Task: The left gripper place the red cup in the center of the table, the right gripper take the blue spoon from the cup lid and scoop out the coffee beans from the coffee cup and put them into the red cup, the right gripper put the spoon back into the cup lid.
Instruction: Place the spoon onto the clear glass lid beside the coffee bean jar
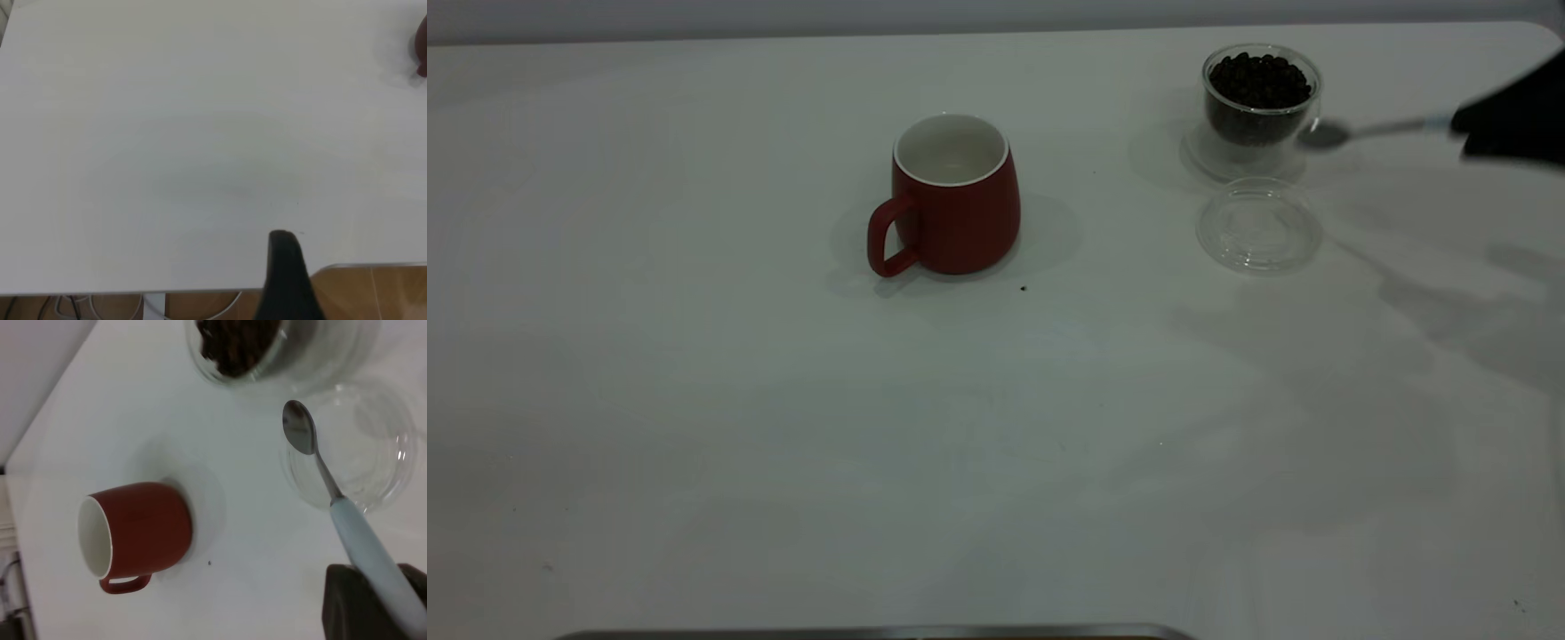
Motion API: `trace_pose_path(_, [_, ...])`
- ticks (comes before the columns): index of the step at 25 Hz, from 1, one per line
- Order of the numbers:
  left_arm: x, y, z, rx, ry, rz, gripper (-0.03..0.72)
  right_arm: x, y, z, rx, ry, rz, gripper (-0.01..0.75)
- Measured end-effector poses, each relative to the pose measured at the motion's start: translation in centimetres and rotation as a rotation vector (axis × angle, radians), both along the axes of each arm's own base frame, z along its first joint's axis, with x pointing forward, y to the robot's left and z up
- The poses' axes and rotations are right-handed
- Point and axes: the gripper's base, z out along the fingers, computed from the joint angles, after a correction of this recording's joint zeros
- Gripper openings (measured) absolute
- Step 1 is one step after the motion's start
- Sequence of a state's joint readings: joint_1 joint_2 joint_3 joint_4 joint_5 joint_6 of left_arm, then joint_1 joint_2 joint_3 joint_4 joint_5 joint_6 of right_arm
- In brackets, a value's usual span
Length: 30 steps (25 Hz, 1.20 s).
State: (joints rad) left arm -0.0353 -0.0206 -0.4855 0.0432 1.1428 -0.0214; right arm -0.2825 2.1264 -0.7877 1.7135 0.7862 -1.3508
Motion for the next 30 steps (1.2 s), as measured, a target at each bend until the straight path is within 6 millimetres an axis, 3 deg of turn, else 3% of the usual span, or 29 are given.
trace_pose_path(4, [0.0,0.0,0.0,0.000,0.000,0.000,0.587,0.3,0.3,-2.6,0.068,0.019,-0.003,0.114])
trace_pose_path(12, [0.0,0.0,0.0,0.001,0.000,-0.001,0.587,0.9,0.2,-5.6,0.103,0.062,-0.011,0.114])
trace_pose_path(18, [0.0,0.0,0.0,0.002,0.000,-0.002,0.587,1.6,0.3,-6.2,0.129,0.061,-0.015,0.114])
trace_pose_path(25, [0.0,0.0,0.0,0.002,0.000,-0.002,0.587,1.6,1.9,-6.5,0.080,0.069,0.044,0.114])
trace_pose_path(30, [0.0,0.0,0.0,0.002,0.000,-0.002,0.587,2.2,1.7,-6.5,0.051,0.053,0.048,0.114])
